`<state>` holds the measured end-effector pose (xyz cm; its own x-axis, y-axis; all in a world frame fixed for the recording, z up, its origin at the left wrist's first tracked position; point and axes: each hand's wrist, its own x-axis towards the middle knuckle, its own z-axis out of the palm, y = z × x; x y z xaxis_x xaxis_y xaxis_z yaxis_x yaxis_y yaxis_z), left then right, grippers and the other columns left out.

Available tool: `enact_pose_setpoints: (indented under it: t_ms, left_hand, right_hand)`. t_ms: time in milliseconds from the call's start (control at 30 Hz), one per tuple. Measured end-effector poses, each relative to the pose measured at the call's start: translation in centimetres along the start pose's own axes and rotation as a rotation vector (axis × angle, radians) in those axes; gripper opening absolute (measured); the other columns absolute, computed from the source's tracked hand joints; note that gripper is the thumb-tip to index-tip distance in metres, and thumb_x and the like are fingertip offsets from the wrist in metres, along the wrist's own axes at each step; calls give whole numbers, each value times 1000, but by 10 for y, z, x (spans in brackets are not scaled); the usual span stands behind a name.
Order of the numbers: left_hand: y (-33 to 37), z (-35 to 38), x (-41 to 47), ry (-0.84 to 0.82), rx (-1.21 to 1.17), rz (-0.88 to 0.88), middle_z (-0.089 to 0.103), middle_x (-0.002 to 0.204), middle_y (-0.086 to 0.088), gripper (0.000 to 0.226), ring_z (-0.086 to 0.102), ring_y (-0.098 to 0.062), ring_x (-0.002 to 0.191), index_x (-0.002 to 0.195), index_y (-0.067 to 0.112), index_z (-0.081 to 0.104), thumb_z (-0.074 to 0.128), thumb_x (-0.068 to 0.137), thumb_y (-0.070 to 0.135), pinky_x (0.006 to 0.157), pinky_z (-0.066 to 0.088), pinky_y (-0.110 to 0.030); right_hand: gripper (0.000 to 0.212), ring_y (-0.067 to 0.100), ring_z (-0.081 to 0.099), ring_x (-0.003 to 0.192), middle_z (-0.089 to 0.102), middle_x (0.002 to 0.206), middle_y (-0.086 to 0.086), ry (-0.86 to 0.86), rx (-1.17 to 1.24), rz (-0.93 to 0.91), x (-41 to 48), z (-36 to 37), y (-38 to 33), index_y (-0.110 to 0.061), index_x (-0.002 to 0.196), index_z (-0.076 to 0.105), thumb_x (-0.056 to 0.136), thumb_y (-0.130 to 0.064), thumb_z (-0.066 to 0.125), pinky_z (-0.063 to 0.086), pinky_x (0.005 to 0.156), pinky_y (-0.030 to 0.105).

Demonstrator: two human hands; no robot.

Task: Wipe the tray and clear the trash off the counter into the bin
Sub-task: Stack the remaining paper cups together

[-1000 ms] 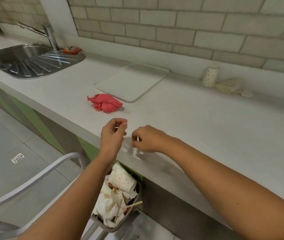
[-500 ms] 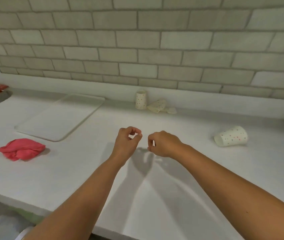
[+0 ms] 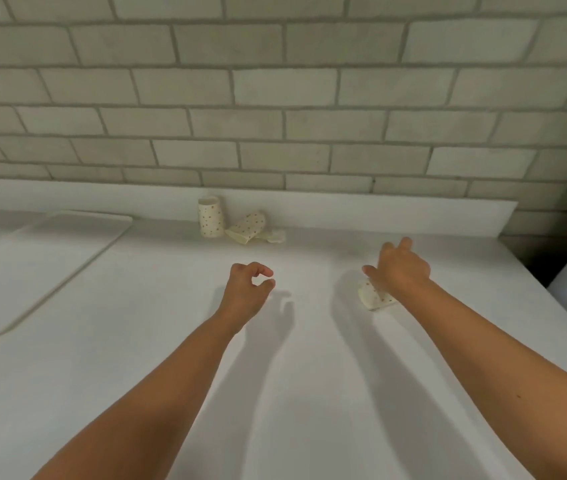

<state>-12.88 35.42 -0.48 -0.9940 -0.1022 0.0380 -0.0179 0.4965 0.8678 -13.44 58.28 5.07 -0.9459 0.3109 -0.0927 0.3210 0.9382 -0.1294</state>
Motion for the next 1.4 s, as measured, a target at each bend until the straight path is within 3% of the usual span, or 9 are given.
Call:
enact_pose_setpoints:
  t_ms: [167, 233, 333, 467, 533, 600, 833, 1100, 1400]
  left_hand:
    - [-3, 1, 33, 56, 44, -41, 37, 114, -3, 13, 54, -27, 106, 102, 12, 60, 58, 90, 15, 86, 47, -33]
    - [-2, 1, 48, 77, 64, -47, 39, 120, -7, 16, 52, -24, 106, 105, 10, 60, 58, 90, 14, 89, 46, -33]
    - [-2, -3, 69, 99, 127, -24, 40, 128, -11, 21, 48, -22, 110, 109, 5, 60, 59, 89, 10, 89, 38, -24]
    - [-3, -21, 104, 141, 215, -32, 38, 133, -16, 25, 46, -31, 118, 113, 2, 59, 58, 88, 7, 90, 41, -28]
    - [-7, -33, 126, 176, 269, -28, 36, 134, -18, 28, 47, -35, 118, 114, 2, 59, 57, 87, 6, 98, 44, -35]
    - [-9, -43, 150, 219, 343, -48, 36, 131, -18, 26, 50, -37, 113, 113, 5, 60, 56, 87, 9, 99, 45, -39]
    - [-11, -63, 209, 355, 557, -38, 34, 136, -14, 40, 36, -36, 122, 125, 9, 50, 53, 85, 10, 98, 37, -41]
    - [-30, -63, 248, 232, 626, -137, 28, 147, -8, 65, 29, -37, 131, 142, 18, 30, 60, 86, 32, 104, 30, -49]
    - [-43, -66, 252, 154, 542, -58, 42, 121, -16, 57, 46, -42, 114, 125, 13, 42, 71, 76, 18, 93, 41, -45]
  right_hand:
    - [63, 25, 52, 117, 50, 124, 9, -123, -58, 67, 24, 4, 19, -5, 131, 43, 92, -54, 45, 44, 81, 31]
    - [49, 24, 61, 97, 59, 93, 4, -178, -16, 54, 35, 9, 20, -9, 103, 57, 91, -55, 45, 43, 67, 26]
    - [42, 22, 57, 75, 50, 67, -1, -173, 77, 28, 43, 8, 15, -12, 71, 47, 90, -49, 52, 33, 49, 22]
    - [27, 26, 56, 89, 59, 99, 7, -87, 235, -90, 53, 4, -1, -9, 107, 53, 91, -32, 54, 41, 64, 28]
    - [14, 29, 60, 97, 62, 111, 10, -39, 314, -181, 57, 3, -13, -13, 100, 57, 92, -24, 53, 42, 69, 29]
    - [10, 30, 60, 100, 63, 110, 10, 2, 371, -281, 61, 2, -28, -15, 92, 60, 92, -21, 52, 43, 72, 29]
    - [23, 28, 56, 100, 51, 100, 7, 61, 449, -572, 66, 10, -67, -8, 109, 67, 93, -18, 54, 39, 77, 26]
    - [23, 25, 57, 99, 50, 109, 7, 37, 481, -661, 64, 30, -82, -10, 108, 66, 94, -22, 53, 48, 86, 37]
    - [23, 21, 55, 100, 48, 109, 2, 37, 457, -678, 59, 39, -83, -14, 111, 64, 95, -27, 51, 49, 84, 35]
